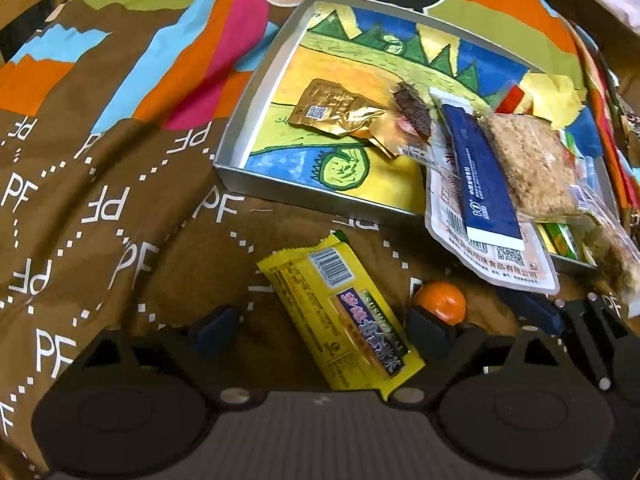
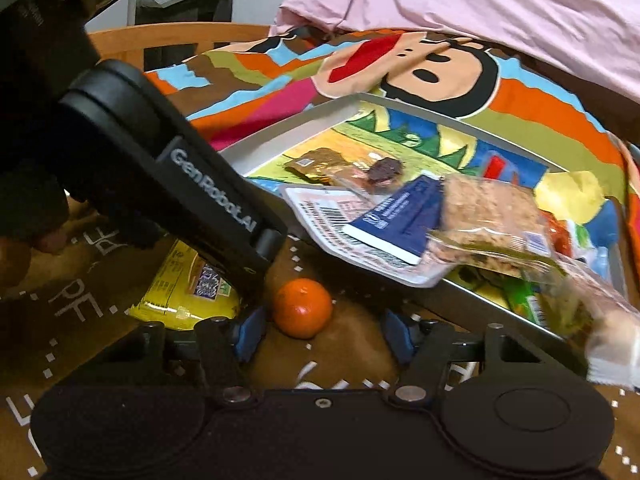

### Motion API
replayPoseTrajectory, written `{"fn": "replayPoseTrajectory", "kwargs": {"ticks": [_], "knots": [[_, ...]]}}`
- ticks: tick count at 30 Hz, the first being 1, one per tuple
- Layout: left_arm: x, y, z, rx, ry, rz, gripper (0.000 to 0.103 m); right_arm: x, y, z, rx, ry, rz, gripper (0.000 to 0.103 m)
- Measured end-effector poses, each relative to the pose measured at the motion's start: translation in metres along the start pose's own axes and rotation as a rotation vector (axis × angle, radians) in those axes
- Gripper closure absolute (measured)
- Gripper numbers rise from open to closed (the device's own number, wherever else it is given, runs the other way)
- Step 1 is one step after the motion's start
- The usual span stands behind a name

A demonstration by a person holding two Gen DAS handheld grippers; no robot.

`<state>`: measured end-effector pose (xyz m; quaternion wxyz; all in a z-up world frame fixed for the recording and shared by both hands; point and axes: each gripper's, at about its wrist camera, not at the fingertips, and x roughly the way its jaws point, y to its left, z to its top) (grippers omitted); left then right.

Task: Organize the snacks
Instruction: 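Close left tool on the yellow bar while right tool closes on the orange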

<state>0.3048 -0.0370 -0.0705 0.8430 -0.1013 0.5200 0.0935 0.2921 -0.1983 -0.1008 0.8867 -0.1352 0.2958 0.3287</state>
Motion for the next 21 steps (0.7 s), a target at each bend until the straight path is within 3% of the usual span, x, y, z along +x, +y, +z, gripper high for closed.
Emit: {"fn": "replayPoseTrajectory", "kwargs": {"ticks": [5,10,13,18,21], "knots": [[0.005,0.0,0.001,-0.017,0.01,0.02,0.014,0.004,0.005,0.001,-0.02,0.004,0.01,0.059],[0.009,-0.006,-0.003,0.024,0.004,0.039,0.016,0.0,0.012,0.002,-0.05,0.014,-0.017,0.064],[0.005,-0.002,-0.006,0.037,-0.007,0.023,0.023,-0.005,0.013,0.003,-0.058,0.033,-0.028,0.065],[-0.004,0.007,-0.014,0.051,-0.038,0.014,0.042,-0.015,0.015,0.006,-0.094,0.063,-0.059,0.069],[-0.009,0.007,-0.019,0.077,-0.061,0.026,0.044,-0.018,0.018,0.006,-0.114,0.086,-0.081,0.069]]}}
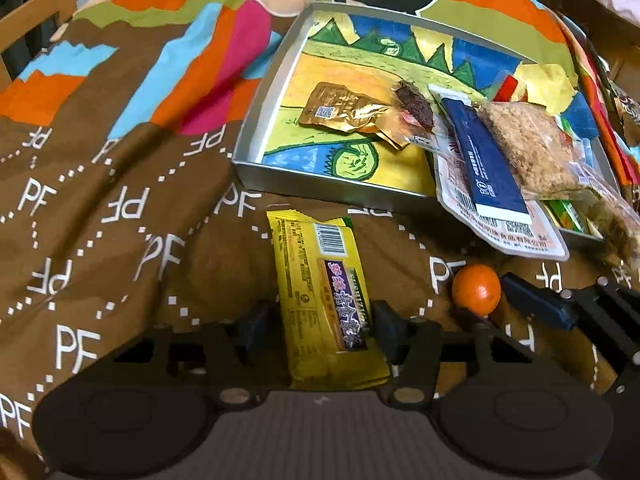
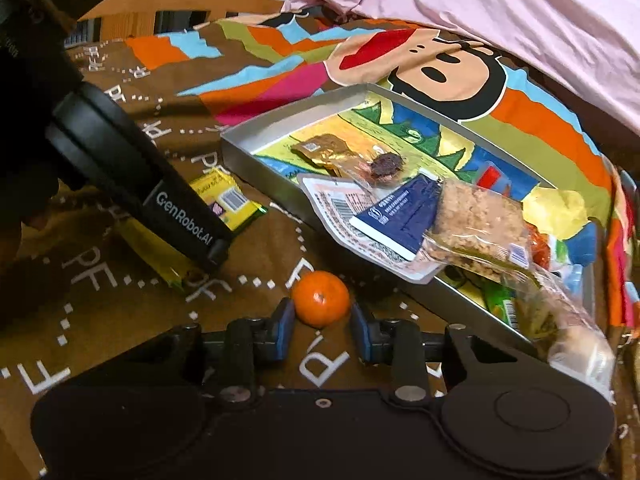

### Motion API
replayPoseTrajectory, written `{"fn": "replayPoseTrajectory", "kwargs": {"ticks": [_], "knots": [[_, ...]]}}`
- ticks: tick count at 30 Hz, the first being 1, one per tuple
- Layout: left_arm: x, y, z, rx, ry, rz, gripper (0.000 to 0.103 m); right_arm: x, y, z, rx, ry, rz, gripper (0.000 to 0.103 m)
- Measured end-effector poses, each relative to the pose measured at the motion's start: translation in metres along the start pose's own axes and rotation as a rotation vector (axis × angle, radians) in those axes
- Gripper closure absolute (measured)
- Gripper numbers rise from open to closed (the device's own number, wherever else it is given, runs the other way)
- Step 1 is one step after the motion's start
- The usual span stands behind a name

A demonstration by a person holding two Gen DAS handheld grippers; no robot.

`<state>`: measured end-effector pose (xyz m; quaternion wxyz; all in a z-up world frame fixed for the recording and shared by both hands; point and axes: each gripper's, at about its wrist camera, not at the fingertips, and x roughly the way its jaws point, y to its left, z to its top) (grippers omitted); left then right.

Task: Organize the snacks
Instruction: 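Close left tool on the yellow bar while right tool closes on the orange, then lift and carry the yellow bar to the tray with left tool while right tool carries the orange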

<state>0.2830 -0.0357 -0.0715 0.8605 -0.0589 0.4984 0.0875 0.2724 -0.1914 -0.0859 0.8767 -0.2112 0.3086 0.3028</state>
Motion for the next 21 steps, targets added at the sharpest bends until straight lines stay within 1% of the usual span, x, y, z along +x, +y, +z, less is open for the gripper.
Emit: {"fn": "replayPoseTrajectory", "kwargs": {"ticks": [1,3,4,9,13,16,18,20,21], "knots": [[0.0,-0.001,-0.001,0.014,-0.007,0.008,0.043,0.0,0.001,0.0,-0.004,0.002,-0.002,0.069],[0.0,-0.003,-0.002,0.036,-0.016,0.033,0.032,0.002,0.001,-0.001,-0.004,0.0,-0.001,0.069],[0.001,-0.005,-0.001,0.046,-0.019,0.052,0.03,0.004,0.0,-0.002,-0.001,-0.005,0.002,0.069],[0.008,-0.007,0.006,0.068,-0.009,0.072,0.028,0.012,-0.003,-0.005,0.03,-0.044,0.027,0.062],[0.014,-0.009,0.011,0.096,-0.002,0.084,0.027,0.015,-0.005,-0.005,0.036,-0.059,0.034,0.06],[0.014,-0.008,0.01,0.102,-0.002,0.074,0.033,0.018,-0.004,-0.004,0.023,-0.065,0.044,0.061],[0.011,-0.008,0.008,0.103,-0.01,0.068,0.044,0.019,-0.004,-0.003,0.02,-0.066,0.048,0.064],[0.007,-0.01,0.005,0.119,-0.024,0.071,0.052,0.018,-0.003,-0.002,0.012,-0.069,0.04,0.066],[0.005,-0.012,0.003,0.127,-0.031,0.076,0.052,0.017,-0.001,-0.002,0.004,-0.071,0.033,0.067]]}}
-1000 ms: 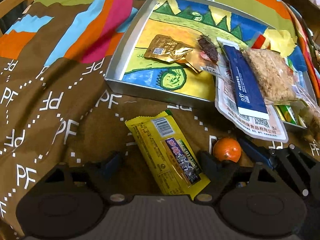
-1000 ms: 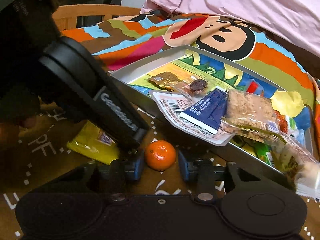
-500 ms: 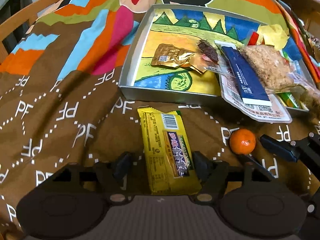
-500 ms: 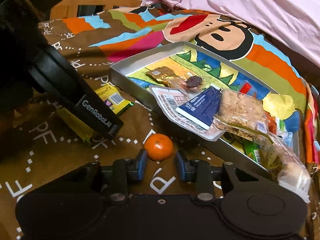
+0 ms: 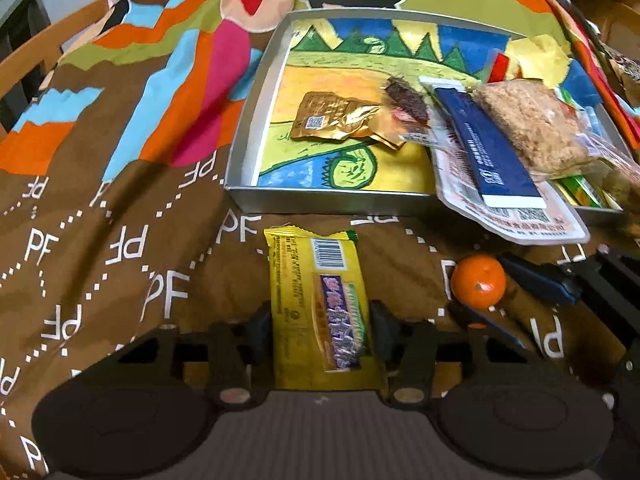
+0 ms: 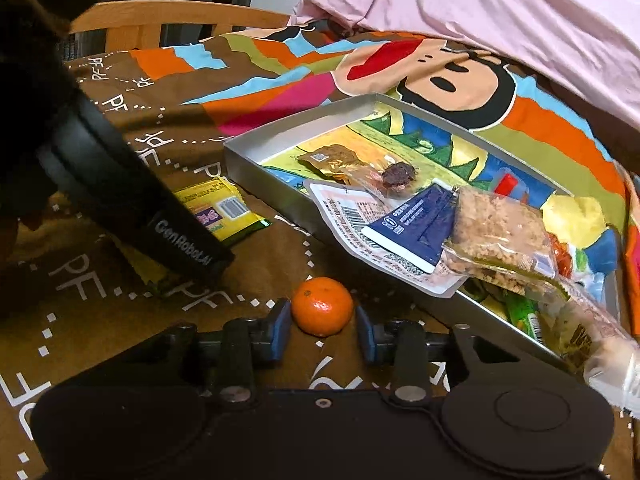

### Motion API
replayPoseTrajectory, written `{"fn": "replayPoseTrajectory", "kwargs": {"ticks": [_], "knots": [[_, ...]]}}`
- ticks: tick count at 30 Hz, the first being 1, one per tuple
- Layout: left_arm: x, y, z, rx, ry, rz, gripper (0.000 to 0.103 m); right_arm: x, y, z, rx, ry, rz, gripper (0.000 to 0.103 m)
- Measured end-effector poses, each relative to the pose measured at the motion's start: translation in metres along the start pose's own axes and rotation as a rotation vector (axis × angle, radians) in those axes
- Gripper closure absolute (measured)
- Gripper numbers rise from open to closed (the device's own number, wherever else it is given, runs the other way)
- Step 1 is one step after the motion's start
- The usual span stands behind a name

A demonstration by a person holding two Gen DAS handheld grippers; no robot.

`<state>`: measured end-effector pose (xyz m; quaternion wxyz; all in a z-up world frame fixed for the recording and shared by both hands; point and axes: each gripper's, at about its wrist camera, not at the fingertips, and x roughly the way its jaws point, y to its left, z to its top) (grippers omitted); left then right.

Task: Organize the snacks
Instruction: 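Lift and carry the yellow bar to the tray with left tool while right tool carries the orange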

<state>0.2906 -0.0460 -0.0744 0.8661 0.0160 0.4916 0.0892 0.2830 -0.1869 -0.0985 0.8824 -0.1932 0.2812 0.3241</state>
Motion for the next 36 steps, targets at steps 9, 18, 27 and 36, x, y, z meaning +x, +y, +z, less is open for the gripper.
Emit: {"fn": "replayPoseTrajectory", "kwargs": {"ticks": [9,18,27,36], "knots": [[-0.026,0.006,-0.027,-0.021,-0.041,-0.036,0.053,-0.018,0.01,-0.001,0.004,-0.007,-0.039,0.069],[-0.053,0.025,-0.073,-0.115,-0.108,-0.104,0.053,-0.058,0.024,-0.007,0.033,-0.017,-0.061,0.069],[-0.076,0.038,-0.094,-0.141,-0.143,-0.112,0.053,-0.098,0.034,-0.011,0.109,-0.042,-0.128,0.069],[-0.103,0.044,-0.089,-0.171,-0.227,-0.115,0.053,-0.128,0.037,-0.009,0.18,-0.15,-0.186,0.068]]}}
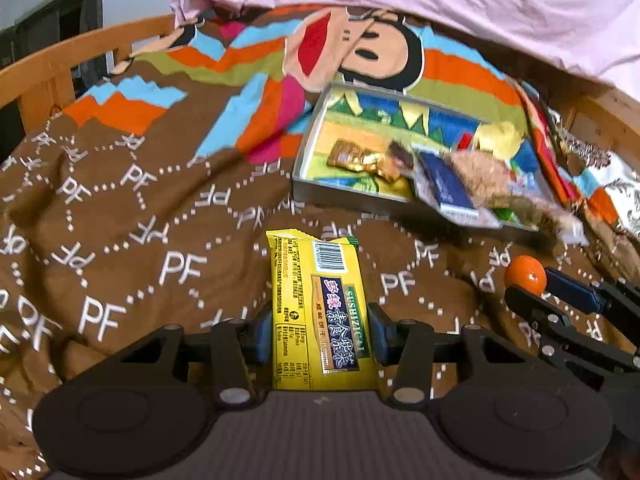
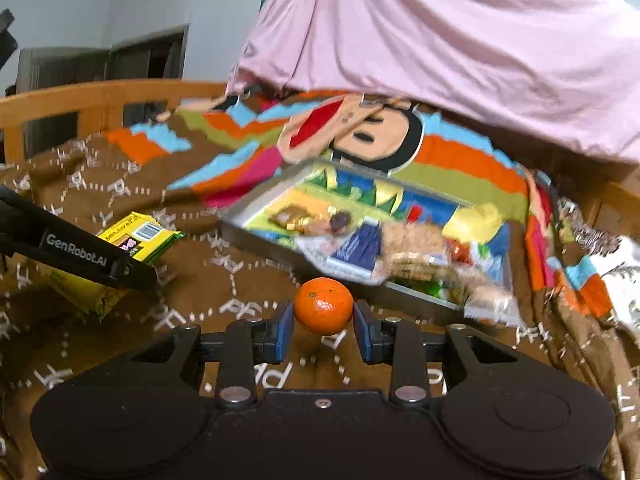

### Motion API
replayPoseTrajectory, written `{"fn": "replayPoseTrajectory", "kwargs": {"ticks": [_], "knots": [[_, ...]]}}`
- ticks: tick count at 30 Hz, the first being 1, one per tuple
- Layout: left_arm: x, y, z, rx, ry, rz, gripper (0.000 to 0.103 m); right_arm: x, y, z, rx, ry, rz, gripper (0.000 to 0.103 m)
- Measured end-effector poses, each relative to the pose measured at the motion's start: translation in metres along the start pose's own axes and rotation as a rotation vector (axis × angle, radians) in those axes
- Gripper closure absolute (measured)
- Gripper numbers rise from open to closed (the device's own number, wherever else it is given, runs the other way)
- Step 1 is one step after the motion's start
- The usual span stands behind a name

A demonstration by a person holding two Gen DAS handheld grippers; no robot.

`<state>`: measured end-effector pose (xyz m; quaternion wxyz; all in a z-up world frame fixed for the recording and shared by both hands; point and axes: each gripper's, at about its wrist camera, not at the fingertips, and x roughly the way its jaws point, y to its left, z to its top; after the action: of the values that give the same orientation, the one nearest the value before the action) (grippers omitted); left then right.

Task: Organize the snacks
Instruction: 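Lift and carry the yellow bar to the tray with left tool while right tool carries the orange, then open left tool inside the tray while right tool opens, releasing both snacks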

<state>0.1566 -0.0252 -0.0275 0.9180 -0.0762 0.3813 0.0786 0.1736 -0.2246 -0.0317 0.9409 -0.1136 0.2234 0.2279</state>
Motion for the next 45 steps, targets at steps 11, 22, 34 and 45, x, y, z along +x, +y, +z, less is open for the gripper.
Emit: {"fn": "replayPoseTrajectory", "kwargs": {"ticks": [11,22,34,45], "knots": [[-0.021,0.0,0.017,-0.039,-0.128,-0.007,0.053,-0.012,-0.006,0.013,0.026,-0.13,-0.046,0.068],[0.022,0.001,0.067,-0.112,-0.149,-0.047,0.053,0.02,0.0,0.032,-0.053,-0.234,-0.079,0.068],[0.094,-0.037,0.117,-0.038,-0.146,-0.056,0.053,0.078,-0.034,0.035,0.113,-0.119,-0.161,0.068],[0.146,-0.056,0.12,-0.029,-0.103,-0.037,0.053,0.109,-0.063,0.016,0.205,0.029,-0.247,0.068]]}}
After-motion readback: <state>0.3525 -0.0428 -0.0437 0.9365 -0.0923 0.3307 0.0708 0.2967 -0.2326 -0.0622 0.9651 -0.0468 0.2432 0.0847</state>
